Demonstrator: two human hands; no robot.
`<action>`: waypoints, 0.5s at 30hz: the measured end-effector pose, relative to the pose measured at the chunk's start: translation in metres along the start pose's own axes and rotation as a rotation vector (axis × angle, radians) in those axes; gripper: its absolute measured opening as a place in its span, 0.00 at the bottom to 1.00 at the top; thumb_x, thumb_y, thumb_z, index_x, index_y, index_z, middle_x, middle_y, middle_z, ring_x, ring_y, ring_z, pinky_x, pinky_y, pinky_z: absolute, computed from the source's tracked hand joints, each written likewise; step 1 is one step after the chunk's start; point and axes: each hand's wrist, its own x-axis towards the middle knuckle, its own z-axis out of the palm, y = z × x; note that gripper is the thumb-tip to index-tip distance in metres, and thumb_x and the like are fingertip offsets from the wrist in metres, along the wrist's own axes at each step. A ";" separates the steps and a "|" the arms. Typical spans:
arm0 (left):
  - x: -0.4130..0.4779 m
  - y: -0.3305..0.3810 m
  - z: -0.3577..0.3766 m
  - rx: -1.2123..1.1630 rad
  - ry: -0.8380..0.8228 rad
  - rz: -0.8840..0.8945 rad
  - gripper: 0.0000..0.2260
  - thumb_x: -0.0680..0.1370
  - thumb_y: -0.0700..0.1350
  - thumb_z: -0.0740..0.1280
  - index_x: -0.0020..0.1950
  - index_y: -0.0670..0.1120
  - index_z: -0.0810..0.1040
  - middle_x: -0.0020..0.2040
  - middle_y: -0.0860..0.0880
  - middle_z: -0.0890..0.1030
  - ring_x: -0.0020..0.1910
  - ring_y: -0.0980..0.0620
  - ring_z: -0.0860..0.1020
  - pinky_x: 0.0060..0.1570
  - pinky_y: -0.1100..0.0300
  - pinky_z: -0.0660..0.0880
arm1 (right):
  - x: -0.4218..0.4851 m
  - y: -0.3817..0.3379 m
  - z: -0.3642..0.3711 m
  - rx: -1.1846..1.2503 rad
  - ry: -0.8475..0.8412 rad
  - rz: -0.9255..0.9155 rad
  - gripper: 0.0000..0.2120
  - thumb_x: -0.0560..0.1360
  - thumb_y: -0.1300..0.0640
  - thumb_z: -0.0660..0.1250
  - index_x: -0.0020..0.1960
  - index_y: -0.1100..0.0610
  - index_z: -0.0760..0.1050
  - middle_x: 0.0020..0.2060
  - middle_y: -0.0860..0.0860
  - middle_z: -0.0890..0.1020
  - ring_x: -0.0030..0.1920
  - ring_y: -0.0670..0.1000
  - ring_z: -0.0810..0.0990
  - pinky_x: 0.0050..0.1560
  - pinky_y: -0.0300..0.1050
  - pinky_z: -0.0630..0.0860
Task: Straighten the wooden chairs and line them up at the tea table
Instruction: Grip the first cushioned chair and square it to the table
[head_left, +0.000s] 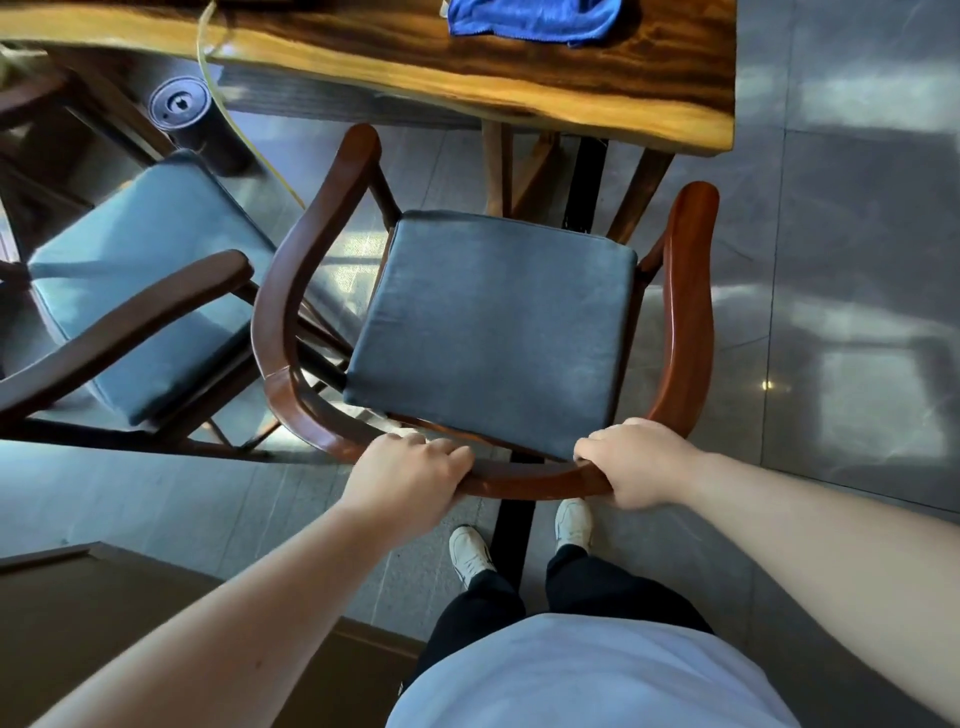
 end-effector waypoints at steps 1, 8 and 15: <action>0.001 0.002 0.002 -0.001 -0.010 -0.018 0.12 0.69 0.55 0.73 0.39 0.48 0.75 0.31 0.53 0.77 0.28 0.46 0.77 0.26 0.56 0.73 | 0.002 0.001 -0.005 -0.023 -0.045 -0.023 0.11 0.69 0.51 0.63 0.51 0.51 0.71 0.46 0.48 0.80 0.49 0.54 0.80 0.49 0.50 0.73; 0.022 0.017 0.003 -0.018 0.023 -0.062 0.14 0.64 0.53 0.75 0.36 0.50 0.72 0.28 0.53 0.76 0.26 0.47 0.77 0.26 0.57 0.71 | 0.003 0.032 -0.014 -0.131 -0.127 -0.078 0.08 0.69 0.53 0.64 0.48 0.51 0.71 0.47 0.49 0.81 0.49 0.55 0.80 0.46 0.50 0.76; 0.070 0.049 -0.007 -0.027 0.100 -0.095 0.13 0.64 0.54 0.72 0.33 0.49 0.70 0.27 0.52 0.76 0.23 0.45 0.75 0.26 0.60 0.62 | -0.009 0.083 -0.030 -0.116 -0.110 -0.017 0.07 0.68 0.54 0.64 0.42 0.48 0.66 0.43 0.47 0.80 0.48 0.53 0.79 0.45 0.48 0.74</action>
